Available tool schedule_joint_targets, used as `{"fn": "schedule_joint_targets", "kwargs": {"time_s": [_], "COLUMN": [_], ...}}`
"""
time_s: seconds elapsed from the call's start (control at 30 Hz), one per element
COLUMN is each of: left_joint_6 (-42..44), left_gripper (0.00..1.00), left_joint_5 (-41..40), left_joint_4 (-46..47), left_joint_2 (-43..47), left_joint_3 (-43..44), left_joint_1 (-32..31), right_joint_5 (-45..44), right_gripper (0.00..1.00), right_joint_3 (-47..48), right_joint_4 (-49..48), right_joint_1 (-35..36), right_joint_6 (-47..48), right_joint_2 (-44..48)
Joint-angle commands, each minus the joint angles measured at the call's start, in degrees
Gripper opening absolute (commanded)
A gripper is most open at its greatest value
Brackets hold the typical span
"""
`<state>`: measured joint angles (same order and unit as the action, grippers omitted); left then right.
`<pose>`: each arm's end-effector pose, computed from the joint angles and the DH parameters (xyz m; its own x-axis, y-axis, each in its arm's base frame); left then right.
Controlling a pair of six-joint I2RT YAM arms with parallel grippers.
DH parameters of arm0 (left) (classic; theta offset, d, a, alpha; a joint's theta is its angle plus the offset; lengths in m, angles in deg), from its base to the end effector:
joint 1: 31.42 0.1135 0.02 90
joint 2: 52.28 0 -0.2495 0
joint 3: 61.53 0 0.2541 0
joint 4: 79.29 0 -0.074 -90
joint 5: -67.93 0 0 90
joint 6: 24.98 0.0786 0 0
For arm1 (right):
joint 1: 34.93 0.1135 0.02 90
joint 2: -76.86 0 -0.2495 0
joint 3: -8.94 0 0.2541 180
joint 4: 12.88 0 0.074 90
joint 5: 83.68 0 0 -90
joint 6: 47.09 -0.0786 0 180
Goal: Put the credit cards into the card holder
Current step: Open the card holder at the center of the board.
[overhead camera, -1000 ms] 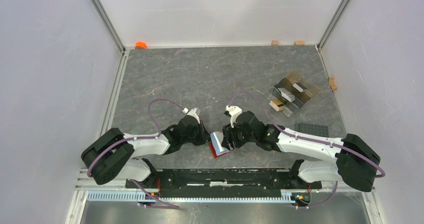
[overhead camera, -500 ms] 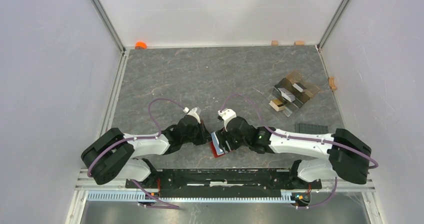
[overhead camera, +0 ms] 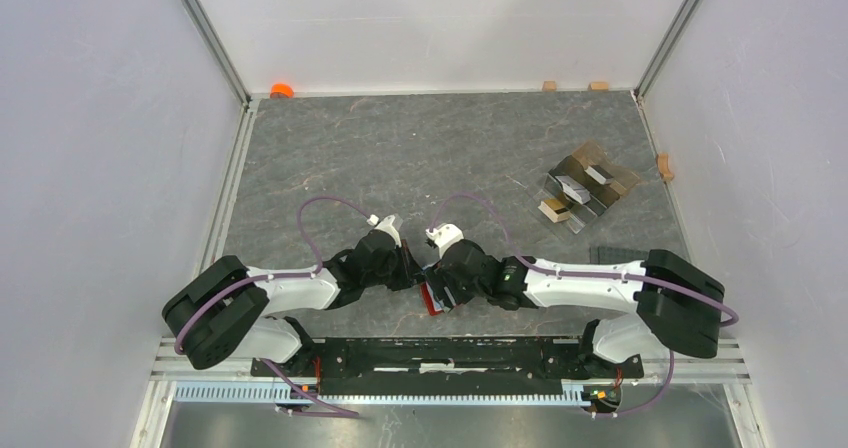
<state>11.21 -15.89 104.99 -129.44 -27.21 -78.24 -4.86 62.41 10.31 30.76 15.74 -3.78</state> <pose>0.1785 -0.2026 0.0891 -0.8834 -0.2311 -0.4076 0.1178 0.7323 -0.6707 0.1382 0.2688 0.1273 -0.6670 -0.3885 -0.6357 -0.6053 0.7800 0.1585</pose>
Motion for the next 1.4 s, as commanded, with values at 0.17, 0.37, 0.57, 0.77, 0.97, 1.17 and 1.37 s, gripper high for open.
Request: {"fn": "schedule_joint_targets", "kwargs": {"time_s": [0.17, 0.37, 0.57, 0.77, 0.97, 1.17, 1.37], "left_joint_6": [2.47, 2.38, 2.07, 2.03, 2.03, 1.95, 2.46], "left_gripper": [0.02, 0.02, 0.02, 0.02, 0.02, 0.02, 0.02], "left_joint_5": [0.07, 0.07, 0.15, 0.16, 0.07, 0.0, -0.96], "left_joint_4": [2.19, 2.36, 2.89, 2.98, 3.07, 3.03, 2.06], "left_joint_2": [1.05, 1.3, 1.3, 1.18, 1.27, 1.54, 2.38], "left_joint_3": [0.52, 0.27, -0.08, -0.18, -0.43, -0.63, -1.22], "left_joint_1": [0.33, 0.31, 0.28, 0.31, 0.33, 0.33, 0.59], "right_joint_5": [-5.22, -10.31, -15.3, -14.21, -12.99, -14.03, -19.89], "right_gripper": [0.8, 0.81, 0.83, 0.84, 0.85, 0.85, 0.84], "right_joint_3": [3.3, 4.86, 7.29, 7.74, 7.12, 7.37, 7.73], "right_joint_4": [-0.53, 2.5, 5.7, 4.36, 2.83, 3.73, 8.37], "right_joint_1": [0.83, 2.35, 4.06, 5.24, 5.35, 5.34, 5.41], "right_joint_6": [-1.9, -3.77, -5.68, -6.47, -7.32, -8.3, -9.12], "right_joint_2": [-3.08, -5.54, -7.78, -8.02, -7.93, -9.07, -7.27]}}
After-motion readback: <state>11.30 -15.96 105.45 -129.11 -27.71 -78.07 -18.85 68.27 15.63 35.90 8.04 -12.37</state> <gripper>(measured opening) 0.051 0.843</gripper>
